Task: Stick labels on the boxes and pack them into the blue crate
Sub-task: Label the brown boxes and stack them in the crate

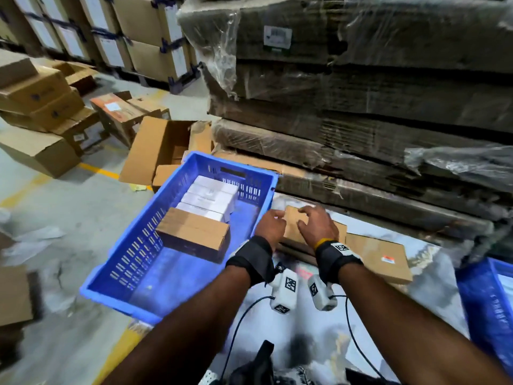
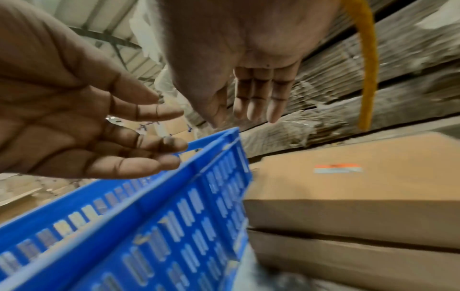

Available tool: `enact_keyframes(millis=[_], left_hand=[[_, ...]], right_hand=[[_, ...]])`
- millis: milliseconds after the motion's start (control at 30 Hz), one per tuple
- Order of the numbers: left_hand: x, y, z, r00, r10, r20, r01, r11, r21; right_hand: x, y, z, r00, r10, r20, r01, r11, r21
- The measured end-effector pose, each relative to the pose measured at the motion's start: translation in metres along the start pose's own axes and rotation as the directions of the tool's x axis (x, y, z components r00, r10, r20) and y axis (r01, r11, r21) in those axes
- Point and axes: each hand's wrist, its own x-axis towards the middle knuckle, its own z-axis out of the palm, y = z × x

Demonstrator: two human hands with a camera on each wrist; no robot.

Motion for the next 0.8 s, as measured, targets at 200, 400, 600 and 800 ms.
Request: enact_keyframes(millis=[200, 400, 600, 800], left_hand=[[0.031, -0.028, 0.047, 0.991, -0.077, -0.109, 0.099, 0.973, 0.21], [0.027, -0.035, 0.056, 0.991, -0.032, -0.13, 0.066, 0.961, 0.267], [0.036, -0.053, 0.056, 0.978, -0.068, -0.198, 0.102, 0.98, 0.17], [0.002, -0.066, 0.051, 0.965, -0.131, -0.227, 0.185, 0.953, 0.24]], right_hand=[[-0.018, 0.077, 0.012, 0.962, 0.273, 0.011, -0.273, 0.962, 0.03], [-0.034, 0.102, 0.028, 0.929, 0.335, 0.16, -0.354, 0.929, 0.109], [-0.041, 0.107, 0.03, 0.915, 0.342, 0.216, -0.396, 0.868, 0.301], [-0.069, 0.104, 0.029, 0.916, 0.395, 0.073, -0.397, 0.862, 0.314]])
